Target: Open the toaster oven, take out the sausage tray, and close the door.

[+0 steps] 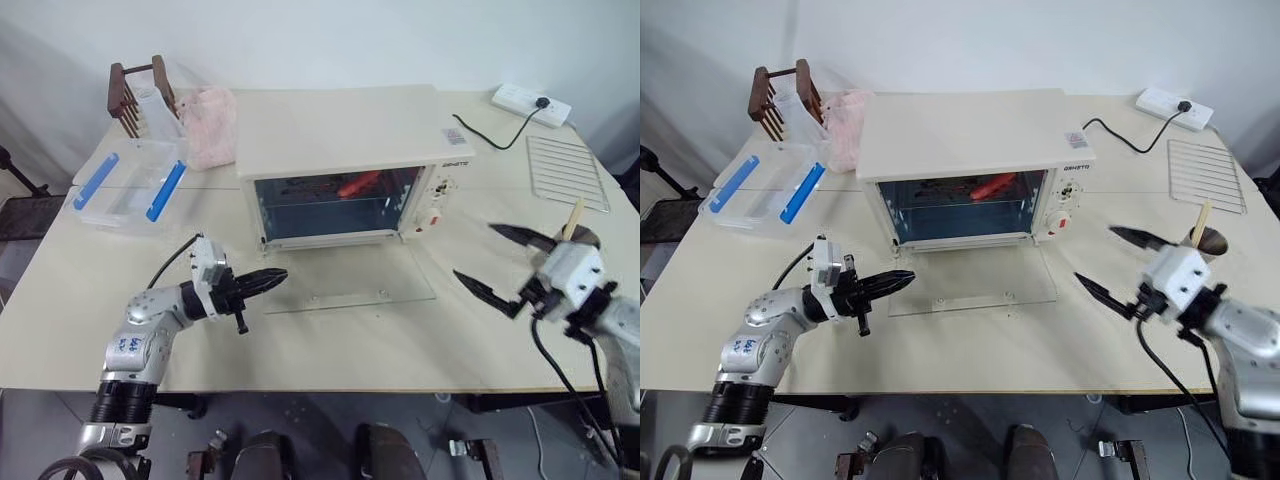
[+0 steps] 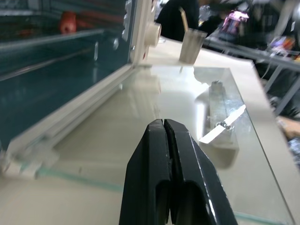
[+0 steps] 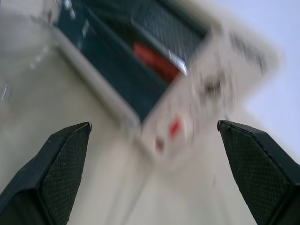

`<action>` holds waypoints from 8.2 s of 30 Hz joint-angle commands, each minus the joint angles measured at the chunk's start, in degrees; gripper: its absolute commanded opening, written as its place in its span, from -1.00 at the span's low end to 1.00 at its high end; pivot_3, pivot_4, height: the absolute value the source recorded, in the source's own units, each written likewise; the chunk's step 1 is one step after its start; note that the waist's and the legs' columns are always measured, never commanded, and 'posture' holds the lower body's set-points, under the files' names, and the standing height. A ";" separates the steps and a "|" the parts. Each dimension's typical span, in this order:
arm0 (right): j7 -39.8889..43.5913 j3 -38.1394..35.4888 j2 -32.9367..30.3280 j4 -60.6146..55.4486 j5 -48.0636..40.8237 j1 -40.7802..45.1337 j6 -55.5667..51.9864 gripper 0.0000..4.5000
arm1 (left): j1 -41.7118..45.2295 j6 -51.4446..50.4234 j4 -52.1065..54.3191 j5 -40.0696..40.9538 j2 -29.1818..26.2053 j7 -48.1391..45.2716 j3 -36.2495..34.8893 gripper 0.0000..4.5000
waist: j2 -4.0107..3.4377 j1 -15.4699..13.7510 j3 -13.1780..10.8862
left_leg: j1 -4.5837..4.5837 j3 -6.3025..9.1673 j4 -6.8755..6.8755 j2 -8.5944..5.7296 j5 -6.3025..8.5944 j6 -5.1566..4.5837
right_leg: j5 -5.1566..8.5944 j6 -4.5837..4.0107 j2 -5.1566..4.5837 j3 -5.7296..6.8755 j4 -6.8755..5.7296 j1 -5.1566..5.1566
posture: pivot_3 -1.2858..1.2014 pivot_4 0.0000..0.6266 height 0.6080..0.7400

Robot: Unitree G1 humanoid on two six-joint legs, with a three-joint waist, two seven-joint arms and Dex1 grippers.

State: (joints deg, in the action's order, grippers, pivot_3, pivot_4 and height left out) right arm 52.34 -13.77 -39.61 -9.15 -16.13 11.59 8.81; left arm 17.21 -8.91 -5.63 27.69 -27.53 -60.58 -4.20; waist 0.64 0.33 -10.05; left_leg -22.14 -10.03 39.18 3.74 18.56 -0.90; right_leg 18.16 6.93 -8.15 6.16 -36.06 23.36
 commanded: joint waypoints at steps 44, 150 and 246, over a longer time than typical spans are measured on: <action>-43.71 40.67 27.50 42.41 57.20 45.62 2.25 0.12 | -18.29 1.00 18.53 6.29 1.02 12.58 -11.94 1.00 | 0.03 4.03 0.02 | -0.16 0.08 -0.08 0.08 -0.05 0.04 | 0.04 -0.07 -0.19 0.11 -0.73 0.29 | 0.03 -0.52 1.00; -17.35 27.55 1.44 -14.28 42.93 5.85 12.26 -0.99 | 6.56 -60.97 9.89 52.89 -4.39 38.24 -16.31 1.00 | 0.24 1.24 -0.07 | -0.17 0.28 0.01 0.02 -0.07 0.05 | 0.03 -0.05 -0.16 0.15 -0.42 0.07 | 0.03 -0.52 1.00; 6.76 3.06 7.11 6.81 -23.42 14.19 -27.41 -1.00 | -21.88 -60.92 5.13 85.31 9.86 60.79 -54.45 -1.00 | 0.31 1.19 -0.01 | -0.03 0.24 -0.02 -0.02 -0.10 -0.01 | 0.07 -0.13 -0.24 0.05 -0.08 -0.06 | 0.03 -0.52 1.00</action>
State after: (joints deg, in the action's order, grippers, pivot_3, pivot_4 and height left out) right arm 58.26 -9.69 -31.16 -0.08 -39.47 26.27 -18.42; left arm -3.65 -68.23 -0.26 111.30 -16.03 2.69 -58.10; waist 0.95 1.52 -10.06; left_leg -22.18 -9.79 39.14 3.72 18.46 -0.91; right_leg 18.23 6.80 -8.39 6.21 -36.12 23.31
